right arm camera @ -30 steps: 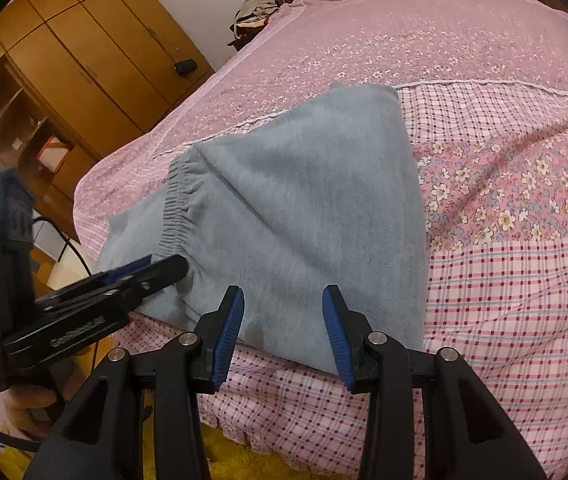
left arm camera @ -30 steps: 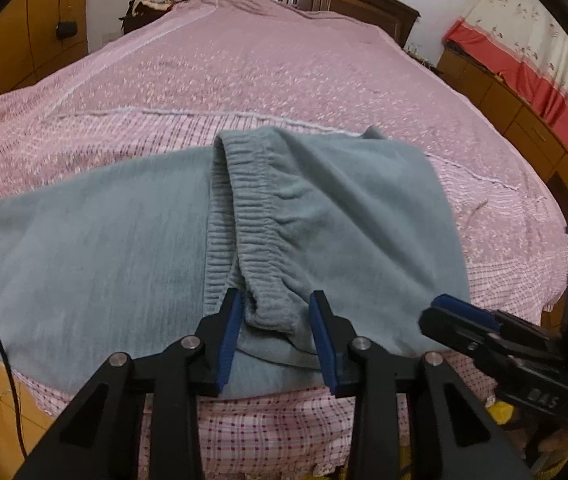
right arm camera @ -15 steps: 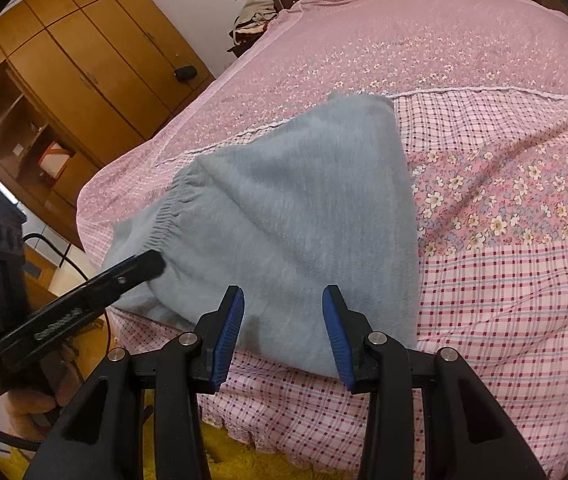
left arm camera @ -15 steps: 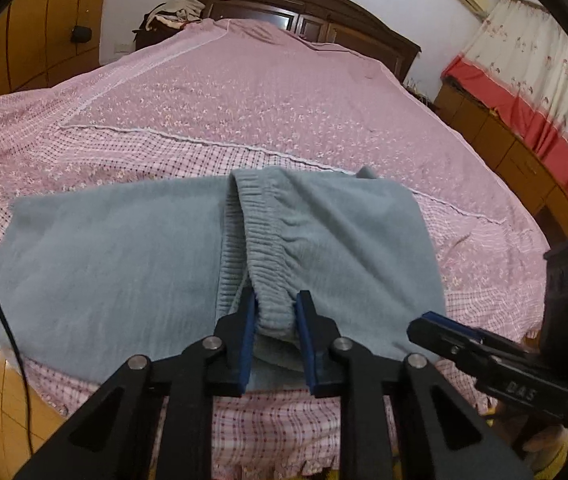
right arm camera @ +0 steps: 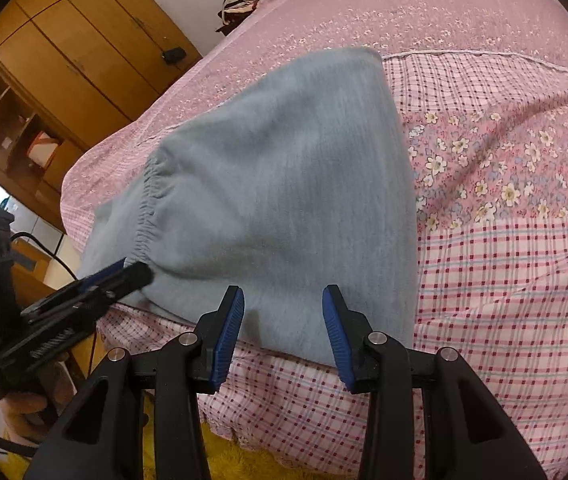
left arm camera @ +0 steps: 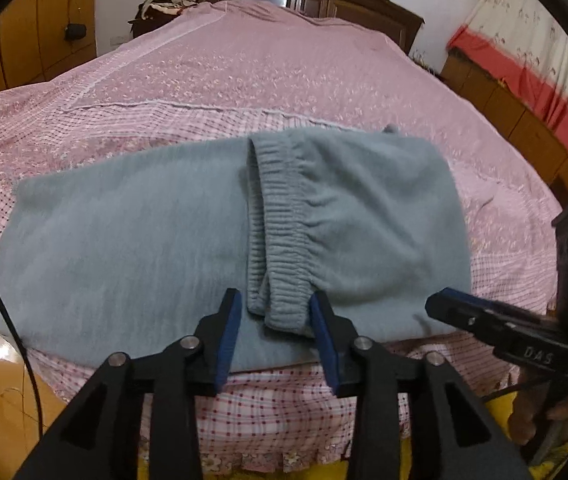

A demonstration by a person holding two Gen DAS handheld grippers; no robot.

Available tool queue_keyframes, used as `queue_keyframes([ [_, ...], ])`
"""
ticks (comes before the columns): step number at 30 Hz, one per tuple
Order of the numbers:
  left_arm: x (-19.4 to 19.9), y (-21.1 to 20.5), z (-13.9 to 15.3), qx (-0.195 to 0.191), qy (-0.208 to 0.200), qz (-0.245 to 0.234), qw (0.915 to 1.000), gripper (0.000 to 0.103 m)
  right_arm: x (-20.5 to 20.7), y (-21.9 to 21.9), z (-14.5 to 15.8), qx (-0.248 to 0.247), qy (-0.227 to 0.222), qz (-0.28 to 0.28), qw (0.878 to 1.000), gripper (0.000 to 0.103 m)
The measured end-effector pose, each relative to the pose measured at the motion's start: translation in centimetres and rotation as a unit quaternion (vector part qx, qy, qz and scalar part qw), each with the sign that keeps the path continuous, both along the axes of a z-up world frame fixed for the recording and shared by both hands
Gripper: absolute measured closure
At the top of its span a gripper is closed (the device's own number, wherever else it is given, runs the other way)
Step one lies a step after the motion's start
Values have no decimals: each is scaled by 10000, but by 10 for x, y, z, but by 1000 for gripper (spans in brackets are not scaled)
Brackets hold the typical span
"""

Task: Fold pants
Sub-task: 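Grasp the elastic waistband with the left tool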

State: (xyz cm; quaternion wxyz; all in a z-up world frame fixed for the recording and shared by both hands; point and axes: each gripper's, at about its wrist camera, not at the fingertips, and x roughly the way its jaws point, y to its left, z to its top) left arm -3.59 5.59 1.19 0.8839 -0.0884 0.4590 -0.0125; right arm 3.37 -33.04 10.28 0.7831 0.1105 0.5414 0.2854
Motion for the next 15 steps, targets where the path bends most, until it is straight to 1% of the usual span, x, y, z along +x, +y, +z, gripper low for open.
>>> queue_keyframes([
  [5,-3,8,2,-40,-40,219,9997,58,-1,7,1,-97,-41,27,9999,61],
  [6,-3,8,1,-76,-27,230,9997,56,-1,9,1,-121,-48,31,9999,61],
  [8,3,10,-5,-299,54,205,9993,48,0,17,0,-164,-50,30,9998,61],
  [9,8,10,-9,-529,108,129,9985,46,-1,21,-1,-189,-51,35,9998,61],
  [10,10,9,-13,-633,144,123,9978,46,-2,25,-2,-219,-54,45,9997,61],
  [12,16,6,-16,-580,135,145,9981,46,-4,30,-3,-259,-66,59,9996,61],
  [15,17,-4,-15,-473,-42,111,9988,46,-5,35,-5,-253,-53,52,9997,61],
])
